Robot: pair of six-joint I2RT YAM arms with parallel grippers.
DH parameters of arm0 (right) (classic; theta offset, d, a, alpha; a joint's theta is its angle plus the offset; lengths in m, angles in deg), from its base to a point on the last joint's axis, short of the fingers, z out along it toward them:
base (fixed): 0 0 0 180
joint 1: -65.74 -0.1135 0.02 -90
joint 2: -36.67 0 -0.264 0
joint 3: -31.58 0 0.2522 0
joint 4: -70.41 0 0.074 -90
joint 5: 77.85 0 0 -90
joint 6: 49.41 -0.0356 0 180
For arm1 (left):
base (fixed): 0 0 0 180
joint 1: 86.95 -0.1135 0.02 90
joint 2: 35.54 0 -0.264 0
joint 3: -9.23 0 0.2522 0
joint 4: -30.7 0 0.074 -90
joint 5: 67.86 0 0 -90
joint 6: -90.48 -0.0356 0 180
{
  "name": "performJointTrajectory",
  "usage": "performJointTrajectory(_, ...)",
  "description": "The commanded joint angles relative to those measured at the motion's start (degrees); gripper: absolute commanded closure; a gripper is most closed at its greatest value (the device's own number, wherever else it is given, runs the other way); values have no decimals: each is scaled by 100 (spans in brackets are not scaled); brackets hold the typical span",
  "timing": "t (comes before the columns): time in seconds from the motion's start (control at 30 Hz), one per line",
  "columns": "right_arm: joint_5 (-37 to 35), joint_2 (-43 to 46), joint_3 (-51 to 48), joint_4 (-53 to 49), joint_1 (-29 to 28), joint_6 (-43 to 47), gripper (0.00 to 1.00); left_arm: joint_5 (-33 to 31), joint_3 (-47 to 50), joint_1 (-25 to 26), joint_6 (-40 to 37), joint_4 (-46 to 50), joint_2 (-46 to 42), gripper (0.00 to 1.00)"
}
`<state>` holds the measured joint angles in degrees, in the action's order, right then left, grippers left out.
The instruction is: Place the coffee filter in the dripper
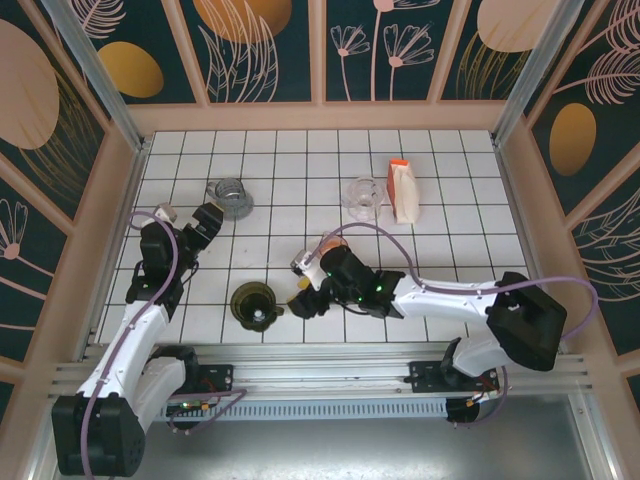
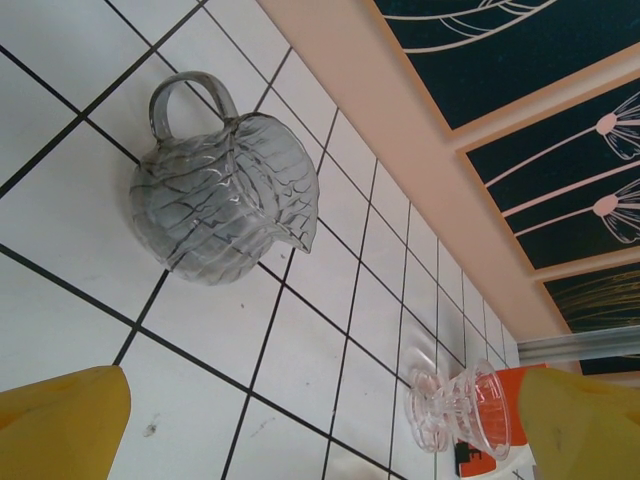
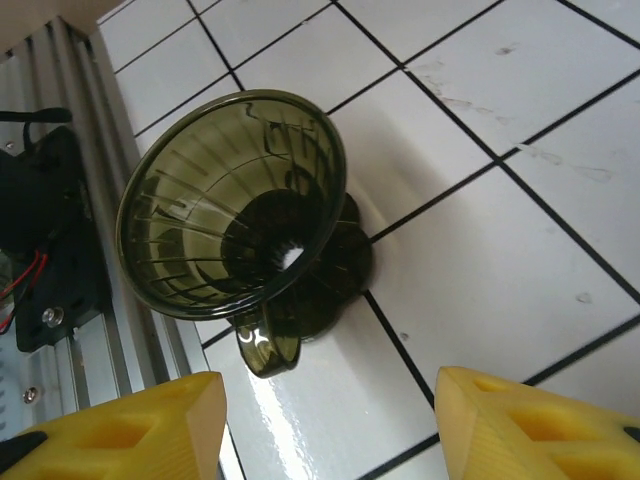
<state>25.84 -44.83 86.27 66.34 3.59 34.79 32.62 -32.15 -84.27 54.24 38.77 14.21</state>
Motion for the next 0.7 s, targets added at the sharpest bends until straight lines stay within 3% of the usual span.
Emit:
performJointTrajectory(0.0,270,-260,-222,953,-131,196,42,73,-51,21,-154,98,-49,1)
performJointTrajectory(0.33,27,-885,-331,1626,-466,443,46,68,48,23,-191,70,-45,1)
performJointTrajectory(0.67,-43,-1294,-20,1525,-482,1007,51,51,42,18,-250,96,-45,1)
